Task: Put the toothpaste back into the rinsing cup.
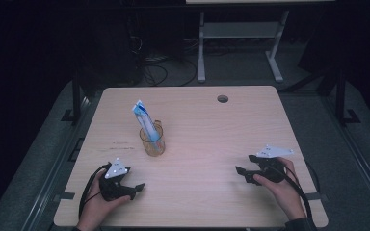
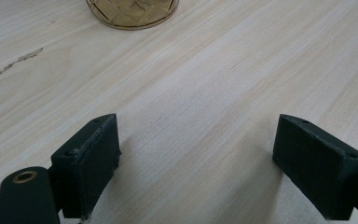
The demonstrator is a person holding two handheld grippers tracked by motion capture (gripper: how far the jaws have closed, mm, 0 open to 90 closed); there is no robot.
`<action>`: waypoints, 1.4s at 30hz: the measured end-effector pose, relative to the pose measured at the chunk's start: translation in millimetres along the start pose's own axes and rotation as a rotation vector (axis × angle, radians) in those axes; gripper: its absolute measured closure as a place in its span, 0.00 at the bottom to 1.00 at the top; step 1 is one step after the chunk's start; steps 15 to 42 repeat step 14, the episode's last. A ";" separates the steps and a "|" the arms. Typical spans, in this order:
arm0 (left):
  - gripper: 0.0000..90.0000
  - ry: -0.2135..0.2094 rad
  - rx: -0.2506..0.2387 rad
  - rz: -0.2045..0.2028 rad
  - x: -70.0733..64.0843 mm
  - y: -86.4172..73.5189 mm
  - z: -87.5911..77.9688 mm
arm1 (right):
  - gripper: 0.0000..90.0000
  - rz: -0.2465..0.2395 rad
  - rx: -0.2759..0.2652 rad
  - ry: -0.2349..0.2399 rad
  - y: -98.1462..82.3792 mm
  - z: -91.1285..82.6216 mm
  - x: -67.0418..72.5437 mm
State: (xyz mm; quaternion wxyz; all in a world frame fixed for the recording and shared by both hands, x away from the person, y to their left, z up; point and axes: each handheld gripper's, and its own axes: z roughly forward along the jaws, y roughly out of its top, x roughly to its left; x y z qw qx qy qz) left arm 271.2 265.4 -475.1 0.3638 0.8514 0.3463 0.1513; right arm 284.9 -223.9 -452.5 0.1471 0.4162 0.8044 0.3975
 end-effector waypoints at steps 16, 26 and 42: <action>0.15 0.005 0.002 -0.004 -0.1 -0.1 -0.2 | 0.28 -0.006 0.097 -0.047 -29.2 -3.4 0.3; 0.15 0.005 0.002 -0.004 -0.1 -0.1 -0.2 | 0.28 -0.006 0.097 -0.047 -29.2 -3.4 0.3; 0.15 0.005 0.002 -0.004 -0.1 -0.1 -0.2 | 0.28 -0.006 0.097 -0.047 -29.2 -3.4 0.3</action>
